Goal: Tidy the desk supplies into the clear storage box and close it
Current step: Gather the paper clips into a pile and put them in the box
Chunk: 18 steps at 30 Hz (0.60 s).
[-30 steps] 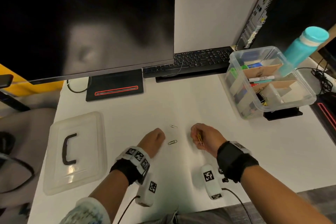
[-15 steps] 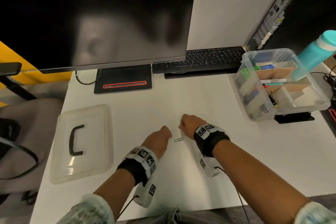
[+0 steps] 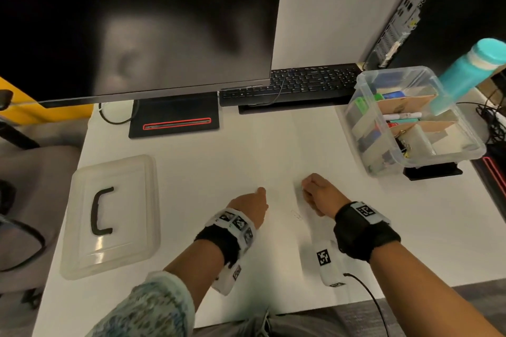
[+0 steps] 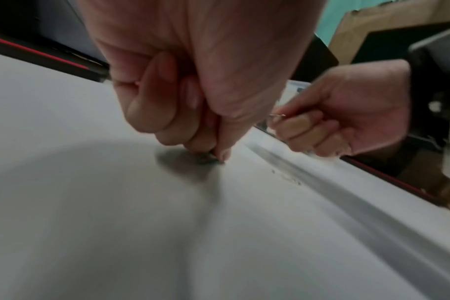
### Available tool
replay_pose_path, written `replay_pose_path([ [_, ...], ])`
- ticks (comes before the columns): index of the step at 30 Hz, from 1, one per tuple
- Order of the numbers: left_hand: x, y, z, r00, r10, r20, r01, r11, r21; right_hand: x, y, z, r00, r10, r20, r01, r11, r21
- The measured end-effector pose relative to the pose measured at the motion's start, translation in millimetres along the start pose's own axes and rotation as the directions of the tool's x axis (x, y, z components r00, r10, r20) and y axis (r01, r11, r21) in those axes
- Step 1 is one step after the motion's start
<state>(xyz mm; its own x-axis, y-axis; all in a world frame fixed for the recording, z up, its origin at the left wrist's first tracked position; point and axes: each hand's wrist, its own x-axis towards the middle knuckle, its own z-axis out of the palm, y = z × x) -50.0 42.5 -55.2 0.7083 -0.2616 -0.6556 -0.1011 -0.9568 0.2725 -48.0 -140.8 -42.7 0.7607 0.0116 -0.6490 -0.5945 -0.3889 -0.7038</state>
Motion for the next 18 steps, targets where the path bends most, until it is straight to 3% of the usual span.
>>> replay_pose_path([
  [2, -4.5, -9.6, -13.9, 0.998, 0.062, -0.030, -0.067, 0.978, -0.199, -6.8, -8.0, -11.5, 0.999, 0.028, -0.022, -0.025, 0.995, 0.098],
  [4, -10.3, -19.7, -26.4, 0.990, 0.093, -0.102, -0.132, 0.857, -0.499, -15.3, -7.7, -24.8, 0.998, -0.002, 0.068, -0.026, 0.910, 0.413],
  [6, -15.0, -25.0, -36.6, 0.997, 0.042, -0.066, -0.078, 0.584, -0.808, -22.9, -2.0, -32.3, 0.983, -0.127, 0.135, -0.006, 0.705, 0.709],
  [7, -17.1, -25.6, -40.2, 0.999, 0.037, -0.019, -0.033, 0.416, -0.909, -26.7, 1.2, -33.3, 0.979, -0.141, 0.148, -0.023, 0.643, 0.766],
  [9, -23.0, -25.4, -43.5, 0.994, 0.112, 0.020, 0.007, 0.113, -0.994, -29.1, 7.1, -29.8, 0.985, -0.087, 0.146, -0.047, 0.685, 0.727],
  [11, -28.5, -24.4, -42.4, 0.983, 0.184, -0.009, 0.010, -0.099, -0.995, -27.7, 12.9, -20.2, 0.996, -0.021, 0.082, -0.018, 0.895, 0.446],
  [12, -29.4, -24.3, -40.4, 0.983, 0.182, -0.022, 0.007, -0.154, -0.988, -28.1, 15.2, -15.0, 0.999, -0.031, 0.034, 0.024, 0.984, 0.178],
  [13, -29.3, -23.4, -38.6, 0.986, 0.164, -0.029, -0.001, -0.169, -0.986, -28.2, 19.0, -9.0, 0.996, -0.087, -0.001, 0.086, 0.988, -0.126],
  [15, -28.7, -22.3, -33.6, 0.992, 0.118, -0.032, -0.016, -0.140, -0.990, -30.7, 27.5, 5.3, 0.989, -0.144, 0.016, 0.127, 0.811, -0.571],
  [17, -28.8, -21.2, -27.7, 0.996, 0.092, -0.013, -0.002, -0.126, -0.992, -35.1, 32.0, 18.2, 0.990, -0.140, 0.004, 0.095, 0.655, -0.750],
  [18, -29.2, -20.8, -24.7, 0.997, 0.081, 0.000, 0.008, -0.097, -0.995, -35.2, 33.5, 23.1, 0.988, -0.157, -0.002, 0.097, 0.620, -0.779],
])
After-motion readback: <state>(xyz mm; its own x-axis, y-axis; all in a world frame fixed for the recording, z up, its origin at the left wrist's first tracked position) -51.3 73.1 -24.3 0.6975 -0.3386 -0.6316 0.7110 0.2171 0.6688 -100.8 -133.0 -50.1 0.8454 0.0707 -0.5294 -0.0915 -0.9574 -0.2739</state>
